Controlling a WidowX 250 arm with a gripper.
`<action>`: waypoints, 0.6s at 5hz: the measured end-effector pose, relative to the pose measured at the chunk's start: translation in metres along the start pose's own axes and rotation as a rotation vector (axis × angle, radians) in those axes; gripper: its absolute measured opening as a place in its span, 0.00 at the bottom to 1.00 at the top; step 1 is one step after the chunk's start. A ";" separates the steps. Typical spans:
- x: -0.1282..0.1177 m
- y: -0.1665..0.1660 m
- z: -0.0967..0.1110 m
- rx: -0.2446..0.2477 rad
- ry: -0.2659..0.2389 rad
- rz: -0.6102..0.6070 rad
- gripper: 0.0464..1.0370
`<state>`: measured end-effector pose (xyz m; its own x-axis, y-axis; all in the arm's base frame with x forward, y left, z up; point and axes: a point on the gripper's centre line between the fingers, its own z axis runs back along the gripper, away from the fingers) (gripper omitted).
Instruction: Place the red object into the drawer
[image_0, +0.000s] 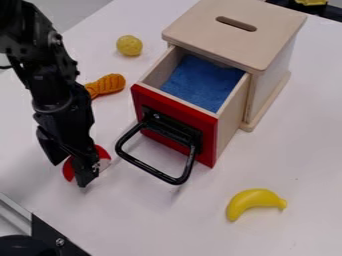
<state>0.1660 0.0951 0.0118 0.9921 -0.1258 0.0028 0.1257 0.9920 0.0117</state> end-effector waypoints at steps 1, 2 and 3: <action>0.001 -0.004 -0.010 -0.029 0.015 0.009 0.62; 0.003 -0.006 -0.009 -0.050 -0.002 0.021 0.52; 0.004 -0.004 -0.002 -0.051 -0.017 0.028 0.52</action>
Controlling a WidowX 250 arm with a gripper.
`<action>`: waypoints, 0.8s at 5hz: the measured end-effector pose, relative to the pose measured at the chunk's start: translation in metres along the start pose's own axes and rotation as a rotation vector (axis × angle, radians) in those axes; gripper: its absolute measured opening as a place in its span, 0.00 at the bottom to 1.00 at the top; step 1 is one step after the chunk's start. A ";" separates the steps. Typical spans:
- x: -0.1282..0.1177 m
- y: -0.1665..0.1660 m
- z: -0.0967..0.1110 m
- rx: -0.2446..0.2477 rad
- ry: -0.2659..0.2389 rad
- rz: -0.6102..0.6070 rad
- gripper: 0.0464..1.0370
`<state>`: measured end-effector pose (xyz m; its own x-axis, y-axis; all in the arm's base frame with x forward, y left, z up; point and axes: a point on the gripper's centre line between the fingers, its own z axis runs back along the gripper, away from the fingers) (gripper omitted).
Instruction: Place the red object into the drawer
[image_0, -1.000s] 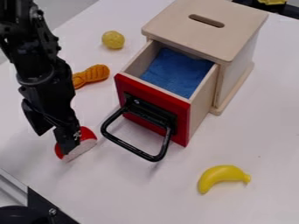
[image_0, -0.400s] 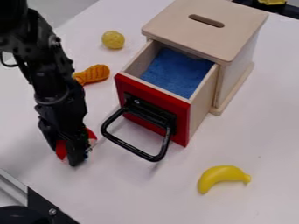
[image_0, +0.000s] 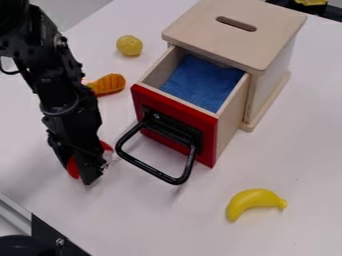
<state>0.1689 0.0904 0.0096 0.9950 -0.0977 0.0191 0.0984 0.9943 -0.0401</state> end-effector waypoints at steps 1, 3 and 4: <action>0.001 0.009 0.012 0.002 -0.029 0.033 0.52; 0.010 0.025 0.047 0.019 -0.103 0.093 0.52; 0.020 0.021 0.066 0.015 -0.073 0.072 0.52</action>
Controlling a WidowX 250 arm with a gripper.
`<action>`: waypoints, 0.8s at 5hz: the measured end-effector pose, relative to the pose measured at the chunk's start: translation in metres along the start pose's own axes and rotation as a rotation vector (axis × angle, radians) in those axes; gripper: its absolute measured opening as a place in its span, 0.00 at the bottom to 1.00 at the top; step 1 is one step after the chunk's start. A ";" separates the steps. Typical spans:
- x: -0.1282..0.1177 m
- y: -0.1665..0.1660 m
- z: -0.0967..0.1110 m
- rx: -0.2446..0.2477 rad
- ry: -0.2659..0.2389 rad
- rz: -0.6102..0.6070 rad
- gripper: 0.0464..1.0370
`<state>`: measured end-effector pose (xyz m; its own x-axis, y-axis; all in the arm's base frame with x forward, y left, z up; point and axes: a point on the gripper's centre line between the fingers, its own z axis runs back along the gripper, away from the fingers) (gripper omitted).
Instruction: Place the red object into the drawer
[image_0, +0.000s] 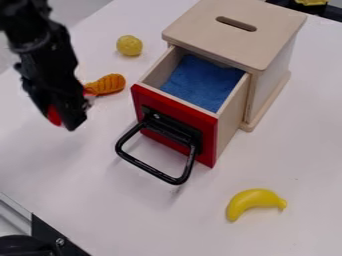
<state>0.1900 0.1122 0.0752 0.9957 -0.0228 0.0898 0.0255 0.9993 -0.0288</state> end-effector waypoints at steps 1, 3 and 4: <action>0.019 -0.024 0.022 0.023 -0.022 -0.103 0.52; 0.049 -0.056 0.050 0.031 -0.053 -0.313 0.52; 0.063 -0.063 0.057 0.025 -0.070 -0.430 0.52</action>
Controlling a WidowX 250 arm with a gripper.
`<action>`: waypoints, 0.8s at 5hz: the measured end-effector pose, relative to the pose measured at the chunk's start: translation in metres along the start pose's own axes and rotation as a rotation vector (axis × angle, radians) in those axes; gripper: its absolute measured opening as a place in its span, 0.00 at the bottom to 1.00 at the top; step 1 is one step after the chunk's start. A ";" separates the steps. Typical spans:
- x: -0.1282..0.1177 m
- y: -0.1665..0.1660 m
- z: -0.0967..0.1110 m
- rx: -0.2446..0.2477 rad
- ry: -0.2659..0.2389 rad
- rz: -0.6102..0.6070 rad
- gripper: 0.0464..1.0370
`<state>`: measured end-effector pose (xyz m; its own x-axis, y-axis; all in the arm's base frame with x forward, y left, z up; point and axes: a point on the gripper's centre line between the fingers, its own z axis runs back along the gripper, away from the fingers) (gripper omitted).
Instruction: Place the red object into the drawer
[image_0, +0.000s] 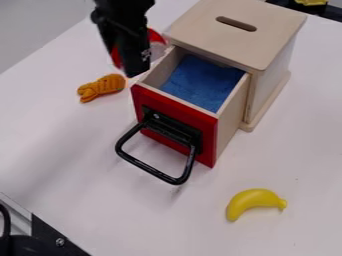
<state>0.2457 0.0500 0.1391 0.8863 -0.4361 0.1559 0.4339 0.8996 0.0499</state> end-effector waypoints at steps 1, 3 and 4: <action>0.012 -0.002 -0.002 -0.010 0.022 -0.141 0.52; 0.019 -0.013 -0.014 -0.032 0.074 -0.346 0.52; 0.020 -0.019 -0.022 -0.026 0.080 -0.424 0.52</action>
<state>0.2589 0.0235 0.1194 0.6379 -0.7685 0.0500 0.7655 0.6399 0.0679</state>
